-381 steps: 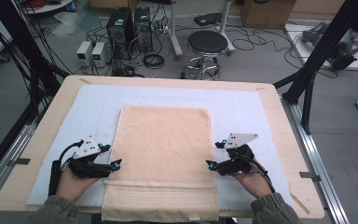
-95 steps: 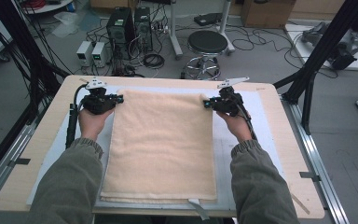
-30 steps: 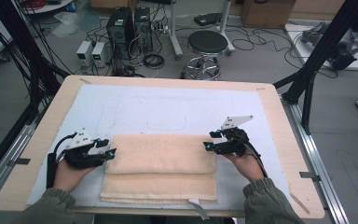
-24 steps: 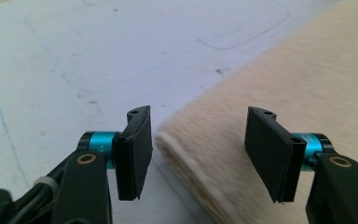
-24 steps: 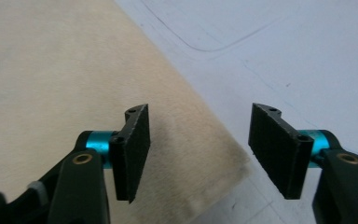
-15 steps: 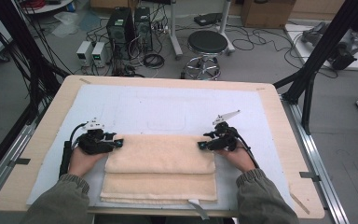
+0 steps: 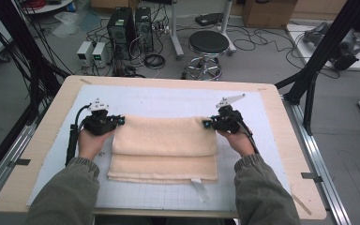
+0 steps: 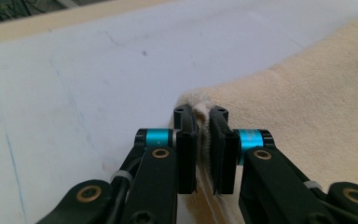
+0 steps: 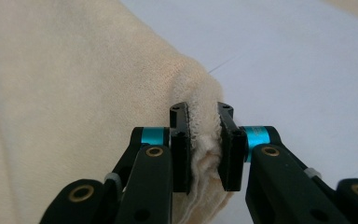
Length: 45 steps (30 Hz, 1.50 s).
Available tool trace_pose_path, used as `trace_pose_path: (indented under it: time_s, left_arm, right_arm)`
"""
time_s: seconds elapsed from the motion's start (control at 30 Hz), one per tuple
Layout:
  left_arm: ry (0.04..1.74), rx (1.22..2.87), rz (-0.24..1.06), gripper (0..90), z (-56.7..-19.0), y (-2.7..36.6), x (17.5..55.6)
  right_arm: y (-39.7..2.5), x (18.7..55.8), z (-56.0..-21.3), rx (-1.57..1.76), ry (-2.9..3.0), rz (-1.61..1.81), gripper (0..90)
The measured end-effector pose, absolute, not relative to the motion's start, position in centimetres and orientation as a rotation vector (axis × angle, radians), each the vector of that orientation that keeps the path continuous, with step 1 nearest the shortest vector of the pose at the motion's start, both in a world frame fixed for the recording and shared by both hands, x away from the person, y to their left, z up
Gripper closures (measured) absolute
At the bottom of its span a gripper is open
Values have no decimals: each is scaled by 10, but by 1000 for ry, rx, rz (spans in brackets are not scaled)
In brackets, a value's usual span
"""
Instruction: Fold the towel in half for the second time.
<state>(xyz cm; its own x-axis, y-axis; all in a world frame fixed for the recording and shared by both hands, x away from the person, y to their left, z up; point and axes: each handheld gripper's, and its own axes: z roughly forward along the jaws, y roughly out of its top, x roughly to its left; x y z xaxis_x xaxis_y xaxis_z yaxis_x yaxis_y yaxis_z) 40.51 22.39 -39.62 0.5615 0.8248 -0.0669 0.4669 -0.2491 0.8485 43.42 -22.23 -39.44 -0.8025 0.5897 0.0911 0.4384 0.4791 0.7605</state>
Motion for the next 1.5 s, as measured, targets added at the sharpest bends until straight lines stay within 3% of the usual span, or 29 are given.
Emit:
trace_pose_path:
  time_s: [0.1,0.17,0.3,0.4,0.73,1.0,1.5]
  left_arm:
    - [1047,1913,533,818,-387,219,420]
    - [1063,1920,573,756,-387,216,426]
    - [1073,1939,529,607,-391,222,423]
    - [1037,1921,516,560,-391,226,411]
    - [880,1946,498,507,-405,228,358]
    - [871,2002,431,462,-424,225,348]
    - [832,2070,446,541,-435,216,347]
  right_arm:
    - [-224,449,-384,917,2508,1218,775]
    - [-224,456,-382,951,2493,1191,684]
    - [-228,457,-388,997,2500,1213,495]
    - [-233,447,-389,999,2495,1217,456]
    - [-231,398,-389,854,2506,1233,429]
    - [-223,382,-402,790,2586,1129,419]
    - [-228,362,-419,763,2562,1142,446]
